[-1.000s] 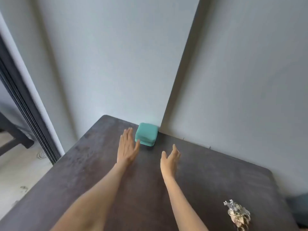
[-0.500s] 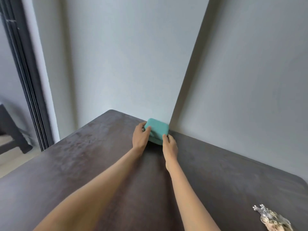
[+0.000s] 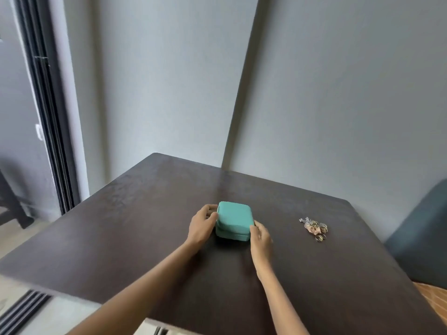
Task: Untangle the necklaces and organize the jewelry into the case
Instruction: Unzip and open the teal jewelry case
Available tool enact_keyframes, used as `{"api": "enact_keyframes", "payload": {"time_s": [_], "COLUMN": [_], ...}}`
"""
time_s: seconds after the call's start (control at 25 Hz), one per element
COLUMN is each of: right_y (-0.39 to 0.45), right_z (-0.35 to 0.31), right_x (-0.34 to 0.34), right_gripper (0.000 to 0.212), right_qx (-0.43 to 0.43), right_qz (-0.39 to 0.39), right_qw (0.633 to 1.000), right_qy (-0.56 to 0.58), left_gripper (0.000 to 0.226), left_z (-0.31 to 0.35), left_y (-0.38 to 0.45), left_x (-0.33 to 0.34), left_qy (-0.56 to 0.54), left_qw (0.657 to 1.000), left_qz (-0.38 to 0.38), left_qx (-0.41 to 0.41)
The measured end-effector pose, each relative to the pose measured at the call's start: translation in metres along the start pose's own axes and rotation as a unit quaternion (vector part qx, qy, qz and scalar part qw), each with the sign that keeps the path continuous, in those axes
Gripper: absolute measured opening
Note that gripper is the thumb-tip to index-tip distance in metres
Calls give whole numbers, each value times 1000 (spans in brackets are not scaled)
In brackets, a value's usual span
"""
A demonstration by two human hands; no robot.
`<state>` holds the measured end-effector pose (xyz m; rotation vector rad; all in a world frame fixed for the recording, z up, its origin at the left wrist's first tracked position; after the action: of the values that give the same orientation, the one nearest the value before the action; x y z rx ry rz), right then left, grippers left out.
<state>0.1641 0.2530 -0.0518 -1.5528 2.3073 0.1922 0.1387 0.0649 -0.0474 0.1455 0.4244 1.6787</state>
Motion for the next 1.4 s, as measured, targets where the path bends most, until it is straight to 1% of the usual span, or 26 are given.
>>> {"api": "enact_keyframes", "payload": {"time_s": [0.08, 0.12, 0.2, 0.28, 0.32, 0.4, 0.44, 0.48, 0.52, 0.6, 0.68, 0.76, 0.84, 0.92, 0.96, 1.04, 1.12, 1.16, 1.2, 1.24, 1.28, 1.32, 1.36, 1.4], "right_y": [-9, -13, -21, -23, -23, -22, -19, -16, -14, -6, -2, 0, 1, 5, 5, 3, 1, 1, -1, -1, 2, 3, 6, 10], "right_z": [-5, -8, -12, -13, -13, -8, -6, -6, -7, -7, -9, -9, -5, -2, -1, 0, -2, -3, -4, -6, -3, -2, -2, -4], "right_x": [-5, -8, -10, -6, -3, 2, 3, 3, 3, 2, 3, 5, 1, -6, -7, -4, 0, 2, 3, 3, 0, -4, -7, -7], "right_gripper": [38, 35, 36, 36, 42, 65, 71, 70, 64, 55, 50, 48, 48, 43, 40, 38, 36, 32, 26, 19, 11, 9, 18, 32], "right_qx": [-10, -11, -3, -8, -13, -13, -7, 0, 4, 3, 0, 4, 16, 25, 26, 21, 5, -2, -7, -4, 7, 18, 19, 7], "right_qz": [-3, -1, -9, -29, -39, -47, -48, -49, -49, -45, -46, -37, 3, 32, 34, 23, 5, -9, -20, -18, 2, 31, 50, 43], "right_qw": [1000, 1000, 1000, 999, 998, 996, 996, 996, 996, 996, 997, 998, 1000, 998, 997, 999, 1000, 1000, 1000, 999, 999, 998, 998, 999], "right_qy": [-1, -1, -19, -35, -48, -71, -77, -76, -74, -74, -65, -49, -8, 43, 57, 36, 18, 18, 20, 26, 34, 43, 40, 13], "left_gripper": [33, 36, 51, 71, 80, 97, 103, 105, 102, 88, 73, 62, 52, 39, 30, 16, 14, 15, 30, 51, 66, 70, 65, 55], "left_z": [2, 4, 5, 1, -6, -20, -26, -30, -31, -28, -27, -26, -23, -21, -19, -15, -9, -6, -3, -2, -1, 0, 3, 7], "left_y": [-5, -4, -1, 3, 6, 9, 12, 14, 16, 19, 19, 20, 21, 24, 24, 22, 17, 14, 11, 7, 5, 4, 4, 4], "left_x": [-12, -16, -20, -19, -17, -10, -9, -9, -10, -10, -9, -10, -12, -16, -18, -21, -21, -19, -16, -12, -8, -5, -5, -6], "left_qy": [35, 65, 121, 113, 101, 90, 89, 97, 112, 137, 123, 96, 55, 23, 18, 12, -19, -13, 20, 86, 153, 202, 225, 249], "left_qw": [999, 996, 987, 983, 979, 967, 962, 957, 954, 952, 958, 967, 980, 990, 993, 995, 996, 993, 988, 975, 958, 944, 938, 932], "left_qz": [-25, -49, -99, -145, -175, -238, -259, -273, -277, -273, -259, -236, -191, -132, -111, -87, -89, -112, -151, -198, -228, -237, -229, -207], "left_qx": [14, 23, 28, 14, 11, 8, -4, -14, -17, -15, -24, -11, 20, 41, 47, 44, 22, 19, 30, 52, 78, 106, 130, 161]}}
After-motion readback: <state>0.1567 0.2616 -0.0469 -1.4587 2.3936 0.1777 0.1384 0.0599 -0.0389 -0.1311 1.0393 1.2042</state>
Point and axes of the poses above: each hand's wrist, its own y-axis towards the middle knuckle, its own x-axis out of the palm, z = x × y, the point moved 6 cm from there along y, towards the middle knuckle, and after that the axes turned 14 degrees about x, right-handed, at the moved point
